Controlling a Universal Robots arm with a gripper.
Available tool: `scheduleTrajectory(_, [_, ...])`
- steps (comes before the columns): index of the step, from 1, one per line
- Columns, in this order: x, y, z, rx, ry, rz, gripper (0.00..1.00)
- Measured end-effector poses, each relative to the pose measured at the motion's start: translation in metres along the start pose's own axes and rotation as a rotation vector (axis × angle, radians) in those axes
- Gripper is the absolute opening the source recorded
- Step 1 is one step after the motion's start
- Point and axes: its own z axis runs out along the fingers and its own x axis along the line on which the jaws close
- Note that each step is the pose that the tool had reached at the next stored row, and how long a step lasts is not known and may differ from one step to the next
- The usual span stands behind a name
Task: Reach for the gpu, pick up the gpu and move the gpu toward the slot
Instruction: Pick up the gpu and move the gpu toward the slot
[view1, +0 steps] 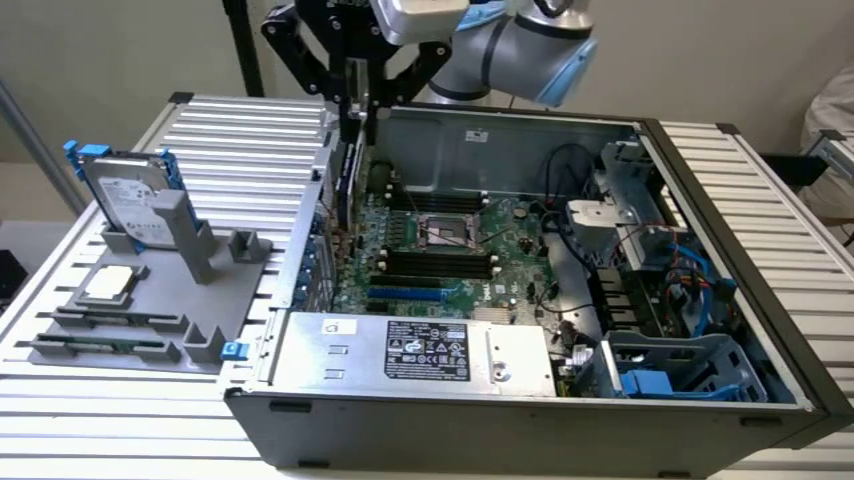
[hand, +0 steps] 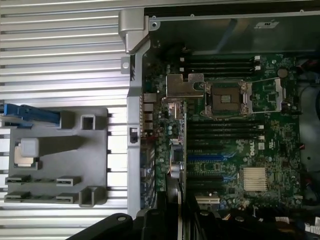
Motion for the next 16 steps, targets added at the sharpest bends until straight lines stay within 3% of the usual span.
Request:
scheduleTrajectory(11, [-0.05,0.002,0.0029,0.0002,0.0009,0.0,0.26])
scheduleTrajectory(16, [-0.073,0.0038,0.0089,0.0042,0.002,0.0,0.26])
